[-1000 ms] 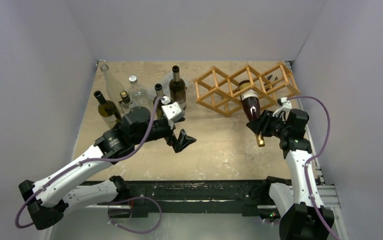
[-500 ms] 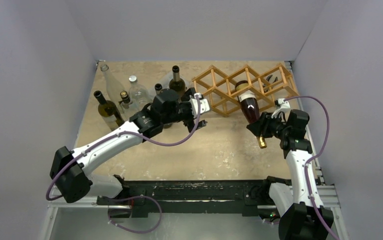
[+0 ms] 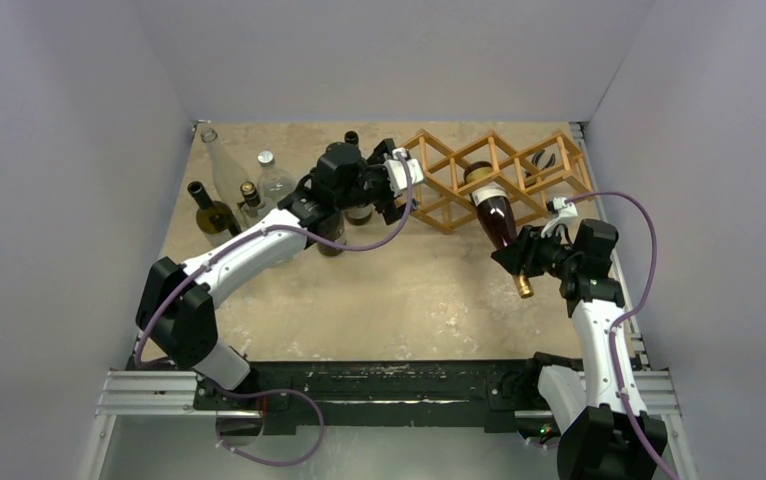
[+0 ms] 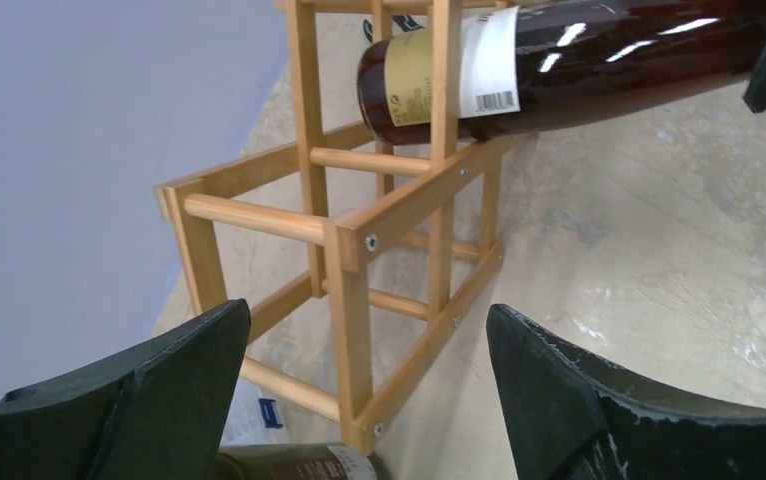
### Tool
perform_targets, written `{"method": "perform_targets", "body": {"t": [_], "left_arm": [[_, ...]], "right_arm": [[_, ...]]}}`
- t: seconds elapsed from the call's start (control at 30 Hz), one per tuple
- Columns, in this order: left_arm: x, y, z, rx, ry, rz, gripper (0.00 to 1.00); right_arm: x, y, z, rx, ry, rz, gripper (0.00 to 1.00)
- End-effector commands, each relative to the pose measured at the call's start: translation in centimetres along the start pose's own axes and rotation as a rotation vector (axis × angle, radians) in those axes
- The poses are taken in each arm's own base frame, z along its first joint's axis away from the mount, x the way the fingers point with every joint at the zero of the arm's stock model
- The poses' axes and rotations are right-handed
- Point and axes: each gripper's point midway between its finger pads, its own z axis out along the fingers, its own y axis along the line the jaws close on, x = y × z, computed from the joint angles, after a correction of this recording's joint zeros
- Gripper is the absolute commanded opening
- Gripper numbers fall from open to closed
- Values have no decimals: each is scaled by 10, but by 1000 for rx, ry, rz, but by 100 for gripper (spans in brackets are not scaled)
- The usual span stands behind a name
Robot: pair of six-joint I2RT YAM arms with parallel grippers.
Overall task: Take the wine bottle off the wine rack
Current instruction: Pick up the wine bottle from the wine rack.
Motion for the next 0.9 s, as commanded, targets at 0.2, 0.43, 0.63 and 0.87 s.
{"method": "perform_targets", "body": {"t": [0.2,0.43,0.63,0.87], "left_arm": [[0,13,25,119,7,18,76],[17,18,36,139,59,-15,61],[24,19,43,155,78,-19,56],[34,21,49,144,101,-24,43]], "right_arm": [[-98,51,-24,-159,-332,-389,0],[-97,51,-24,-161,-332,-388,0],[-97,51,-24,-165,-330,-387,0],[-97,50,-23,-161,-329,-380,0]]}}
